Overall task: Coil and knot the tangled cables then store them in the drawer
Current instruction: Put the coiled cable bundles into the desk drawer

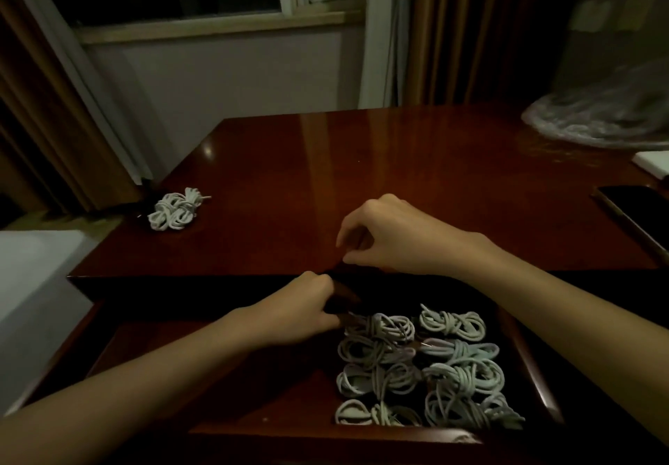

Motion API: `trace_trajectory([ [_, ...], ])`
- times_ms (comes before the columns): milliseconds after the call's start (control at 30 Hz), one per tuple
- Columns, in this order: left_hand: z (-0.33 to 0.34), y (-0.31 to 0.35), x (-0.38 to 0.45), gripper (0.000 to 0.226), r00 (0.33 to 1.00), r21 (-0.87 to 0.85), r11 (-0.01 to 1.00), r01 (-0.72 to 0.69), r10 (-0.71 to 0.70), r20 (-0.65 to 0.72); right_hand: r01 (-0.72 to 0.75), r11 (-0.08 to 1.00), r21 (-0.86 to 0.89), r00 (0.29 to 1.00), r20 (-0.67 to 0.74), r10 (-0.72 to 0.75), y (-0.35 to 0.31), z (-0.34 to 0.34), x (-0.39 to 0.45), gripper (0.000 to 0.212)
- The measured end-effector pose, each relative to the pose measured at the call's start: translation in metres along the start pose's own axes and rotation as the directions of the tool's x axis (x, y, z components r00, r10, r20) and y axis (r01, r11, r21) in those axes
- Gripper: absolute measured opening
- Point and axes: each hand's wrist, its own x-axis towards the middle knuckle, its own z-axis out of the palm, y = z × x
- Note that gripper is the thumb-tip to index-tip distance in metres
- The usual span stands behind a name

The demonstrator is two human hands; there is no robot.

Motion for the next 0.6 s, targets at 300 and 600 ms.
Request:
trace_trajectory([
  [300,-0.065,-0.024,-0.050,0.022,0.977,-0.035,0.988,0.148,-0.152,-0.151,0.146,0.989,0.010,0.986,0.077,-0.146,-0.034,-0.001,0.082,0.025],
  [600,-0.121,-0.079,-0.092,0.014,0.807,-0.004,0.892,0.451,-0.410,-0.424,0.212,0.977,-0.030,0.975,0.075,-0.209,-0.054,0.027,0.172,0.028],
])
